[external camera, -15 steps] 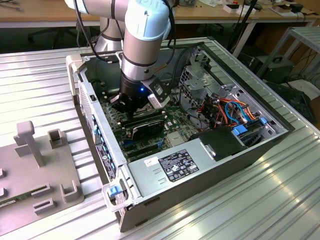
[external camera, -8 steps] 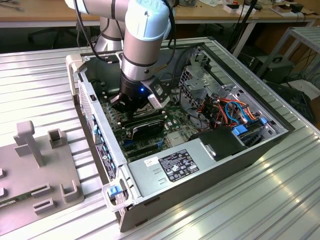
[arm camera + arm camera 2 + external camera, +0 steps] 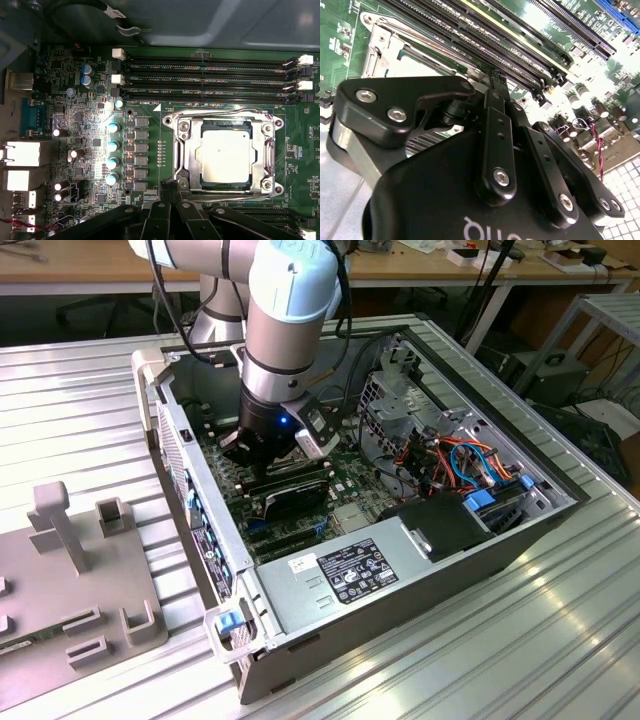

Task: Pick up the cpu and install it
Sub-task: 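Install the second cpu locking lever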

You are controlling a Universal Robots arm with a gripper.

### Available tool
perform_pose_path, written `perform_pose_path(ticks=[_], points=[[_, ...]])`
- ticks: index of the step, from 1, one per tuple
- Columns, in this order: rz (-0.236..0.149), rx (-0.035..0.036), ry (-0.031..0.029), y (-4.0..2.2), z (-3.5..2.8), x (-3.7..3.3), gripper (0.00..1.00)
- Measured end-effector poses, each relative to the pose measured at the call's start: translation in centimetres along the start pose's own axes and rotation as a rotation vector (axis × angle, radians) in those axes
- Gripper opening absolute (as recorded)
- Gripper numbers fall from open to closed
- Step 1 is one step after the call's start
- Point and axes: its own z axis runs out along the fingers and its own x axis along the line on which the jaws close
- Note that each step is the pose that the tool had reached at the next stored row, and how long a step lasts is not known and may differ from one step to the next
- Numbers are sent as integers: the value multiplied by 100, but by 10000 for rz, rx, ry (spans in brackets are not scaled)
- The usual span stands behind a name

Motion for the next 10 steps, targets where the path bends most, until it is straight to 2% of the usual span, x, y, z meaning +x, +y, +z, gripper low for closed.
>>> perform_pose_path(ticks=[10], points=[[-3,1,-3,-14,-1,11,11]])
